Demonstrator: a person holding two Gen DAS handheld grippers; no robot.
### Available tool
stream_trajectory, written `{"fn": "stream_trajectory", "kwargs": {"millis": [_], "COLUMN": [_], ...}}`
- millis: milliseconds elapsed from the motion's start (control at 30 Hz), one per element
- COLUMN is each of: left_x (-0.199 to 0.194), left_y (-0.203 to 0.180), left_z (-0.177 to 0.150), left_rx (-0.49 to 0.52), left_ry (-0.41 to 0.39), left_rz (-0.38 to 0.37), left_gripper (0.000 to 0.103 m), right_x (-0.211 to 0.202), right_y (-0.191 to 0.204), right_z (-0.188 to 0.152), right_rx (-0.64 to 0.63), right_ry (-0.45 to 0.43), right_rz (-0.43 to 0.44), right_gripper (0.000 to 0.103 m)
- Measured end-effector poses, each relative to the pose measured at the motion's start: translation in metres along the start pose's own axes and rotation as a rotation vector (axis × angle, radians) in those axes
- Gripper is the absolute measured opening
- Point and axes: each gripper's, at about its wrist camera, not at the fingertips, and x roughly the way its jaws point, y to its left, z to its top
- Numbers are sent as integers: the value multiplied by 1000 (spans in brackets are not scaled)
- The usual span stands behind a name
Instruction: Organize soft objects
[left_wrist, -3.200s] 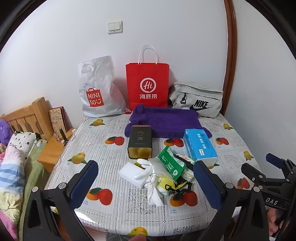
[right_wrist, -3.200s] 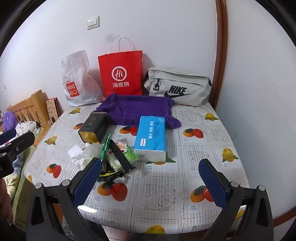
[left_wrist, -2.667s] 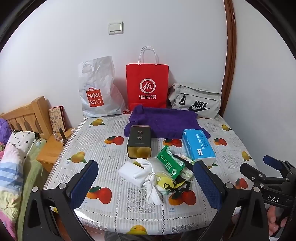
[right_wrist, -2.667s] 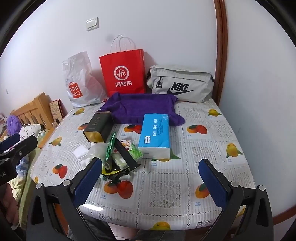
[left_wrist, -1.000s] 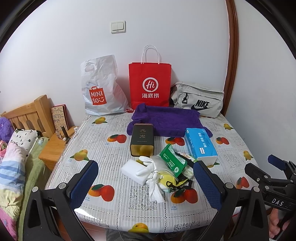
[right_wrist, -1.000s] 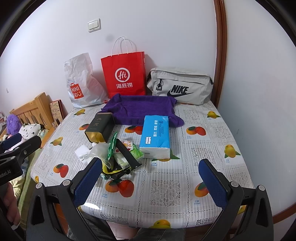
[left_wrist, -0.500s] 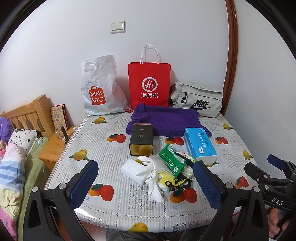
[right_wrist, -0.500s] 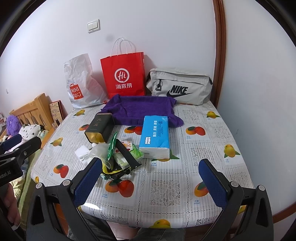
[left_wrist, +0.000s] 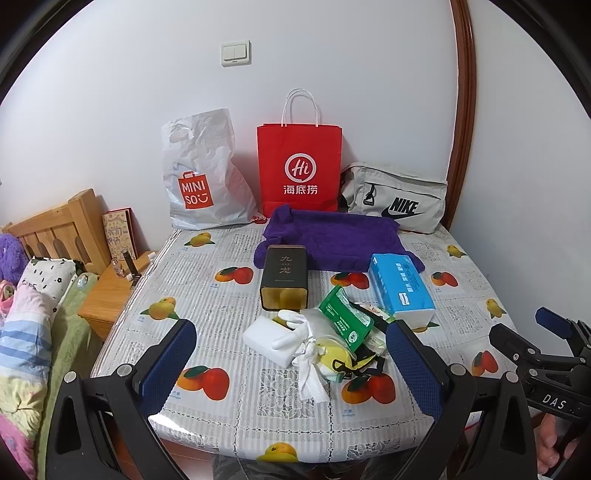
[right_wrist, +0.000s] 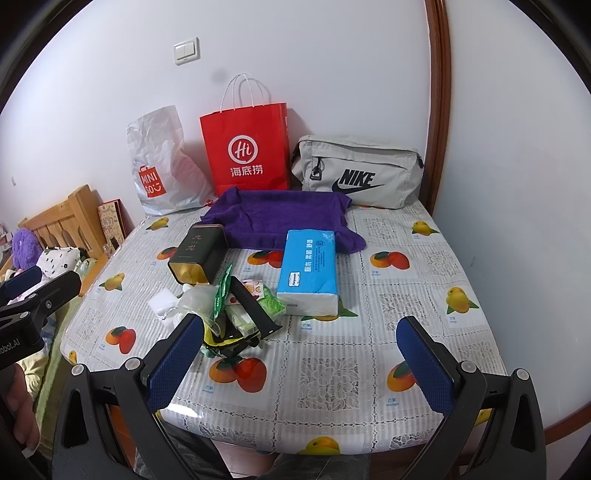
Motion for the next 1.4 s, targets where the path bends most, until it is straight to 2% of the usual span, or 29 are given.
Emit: {"fn": "stream_trajectory", "kwargs": {"millis": [300, 633, 800, 900, 967, 1067, 1133, 1233, 1300, 1400], "left_x": [3, 35, 65, 85, 98, 119, 131, 153, 166, 187], "left_y": [0, 2, 15, 26, 32, 48, 56, 62, 66, 70], "left_z": [2, 4, -2, -9, -15, -24, -28, -32, -35, -40], "left_rx": [3, -17, -46, -55, -64, -136, -159, -152, -160, -184], "left_ry": [-1, 45, 89, 115, 128, 164, 181, 205, 224, 281], "left_rz": [-3, -55, -11, 19, 20, -16, -25, -1, 2, -4], "left_gripper": [103, 103, 103, 103, 103, 103, 103, 103, 103, 103], "right_x": [7, 37, 49, 66, 77, 95, 104, 115, 122, 140], "right_y": [1, 8, 6, 2, -1, -8, -10, -9, -8, -8], "right_z": [-1, -8, -12, -17, -21, -29, -34, -39, -41, -42], "right_rx": [-15, -65, -77, -70, -60, -47, -45, -88, -105, -118], "right_ry": [15, 77, 66, 62, 57, 60, 58, 64, 71, 135], "right_rz": [-12, -41, 45, 38, 37, 76, 66, 59, 22, -11], "right_gripper": [103, 103, 103, 103, 103, 103, 103, 103, 103, 103]}}
